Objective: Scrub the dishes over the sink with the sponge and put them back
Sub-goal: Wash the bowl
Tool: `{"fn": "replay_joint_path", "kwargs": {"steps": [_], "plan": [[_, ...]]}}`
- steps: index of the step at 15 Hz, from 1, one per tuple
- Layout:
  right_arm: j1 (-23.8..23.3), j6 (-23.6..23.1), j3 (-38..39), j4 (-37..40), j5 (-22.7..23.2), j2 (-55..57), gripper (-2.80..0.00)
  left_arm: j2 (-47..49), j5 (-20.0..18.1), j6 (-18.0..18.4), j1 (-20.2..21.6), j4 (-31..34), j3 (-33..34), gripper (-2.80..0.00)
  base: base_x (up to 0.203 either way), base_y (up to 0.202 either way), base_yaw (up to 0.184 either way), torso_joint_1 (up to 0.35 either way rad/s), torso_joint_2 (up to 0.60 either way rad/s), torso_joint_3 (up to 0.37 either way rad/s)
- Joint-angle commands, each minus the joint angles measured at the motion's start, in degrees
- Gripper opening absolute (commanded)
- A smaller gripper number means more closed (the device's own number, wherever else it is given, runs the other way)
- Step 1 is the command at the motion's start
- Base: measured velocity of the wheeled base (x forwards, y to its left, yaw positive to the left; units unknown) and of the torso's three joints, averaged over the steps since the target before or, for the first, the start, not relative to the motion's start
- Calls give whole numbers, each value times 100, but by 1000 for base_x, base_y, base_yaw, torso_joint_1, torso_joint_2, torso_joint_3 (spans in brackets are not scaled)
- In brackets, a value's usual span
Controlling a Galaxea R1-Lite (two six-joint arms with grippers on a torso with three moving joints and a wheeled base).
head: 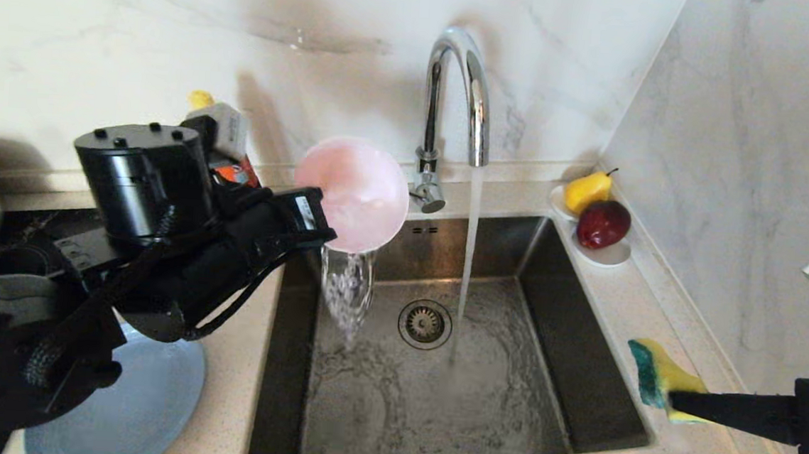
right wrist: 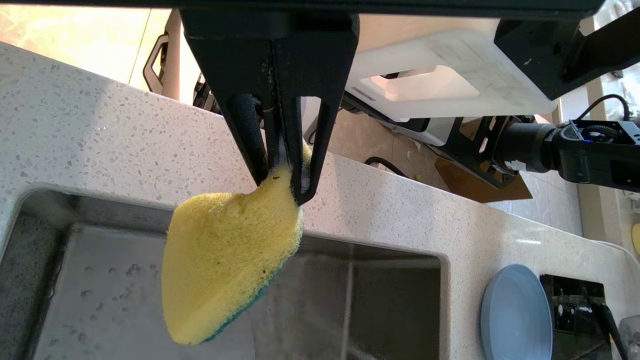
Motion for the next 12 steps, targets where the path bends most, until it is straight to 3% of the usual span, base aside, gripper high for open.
{"fn": "replay_joint_path", "kwargs": {"steps": [1,5,9,12], "plan": [[13,12,12,10,9,71,-280,-88,-141,147,81,-836,275,-280,0,0,0,0,0,0],[22,12,3,-8,9,115,-280,-161,-489,178,339,-1881,462,-280,0,0,0,0,0,0],[31,12,3,10,17,89,-280,-475,-837,182,376,-2122,508,-280,0,0,0,0,0,0],[31,17,-9,36,9,40,-280,-458,-861,165,376,-2109,532,-280,0,0,0,0,0,0]]}}
